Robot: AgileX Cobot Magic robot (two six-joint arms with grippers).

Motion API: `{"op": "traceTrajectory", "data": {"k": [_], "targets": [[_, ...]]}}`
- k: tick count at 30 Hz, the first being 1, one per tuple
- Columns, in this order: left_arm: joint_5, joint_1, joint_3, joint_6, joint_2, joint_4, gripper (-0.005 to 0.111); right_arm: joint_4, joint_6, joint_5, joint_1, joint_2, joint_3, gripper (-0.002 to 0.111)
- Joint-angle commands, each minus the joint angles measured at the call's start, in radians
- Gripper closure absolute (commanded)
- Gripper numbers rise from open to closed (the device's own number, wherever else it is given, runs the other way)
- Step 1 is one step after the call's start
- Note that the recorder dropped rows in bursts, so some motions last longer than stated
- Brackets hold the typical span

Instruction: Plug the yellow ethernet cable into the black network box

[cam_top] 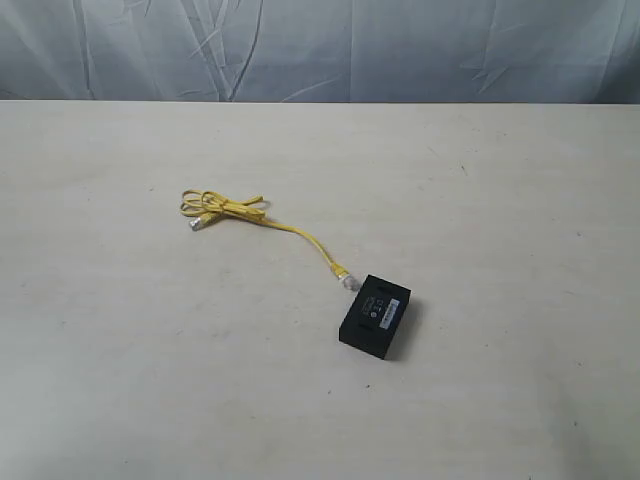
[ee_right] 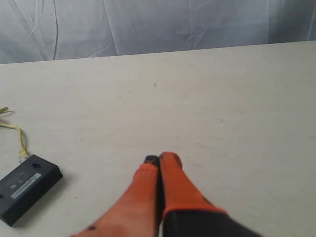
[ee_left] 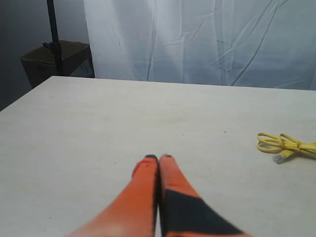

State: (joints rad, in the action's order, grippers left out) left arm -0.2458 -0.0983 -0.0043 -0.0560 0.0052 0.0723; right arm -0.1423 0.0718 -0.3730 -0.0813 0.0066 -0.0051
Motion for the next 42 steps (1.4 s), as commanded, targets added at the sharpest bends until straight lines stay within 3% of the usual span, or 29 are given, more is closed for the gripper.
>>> {"op": "traceTrajectory", "data": {"k": [1,16,32,42], "targets": [[0.014,0.0,0.004,0.005,-0.005,-0.007,0.107,-0.001,0.003,0.009,0.005,-0.007,0.005,0.109],[0.014,0.0,0.004,0.005,-0.005,-0.007,0.107,-0.001,0.003,0.023,0.005,-0.007,0.005,0.109],[0.014,0.0,0.004,0.003,-0.005,-0.007,0.107,0.001,0.003,0.416,0.005,-0.007,0.005,0.109],[0.014,0.0,0.004,0.003,-0.005,-0.007,0.107,0.003,0.003,0.488,0.005,-0.007,0.005,0.109]]}}
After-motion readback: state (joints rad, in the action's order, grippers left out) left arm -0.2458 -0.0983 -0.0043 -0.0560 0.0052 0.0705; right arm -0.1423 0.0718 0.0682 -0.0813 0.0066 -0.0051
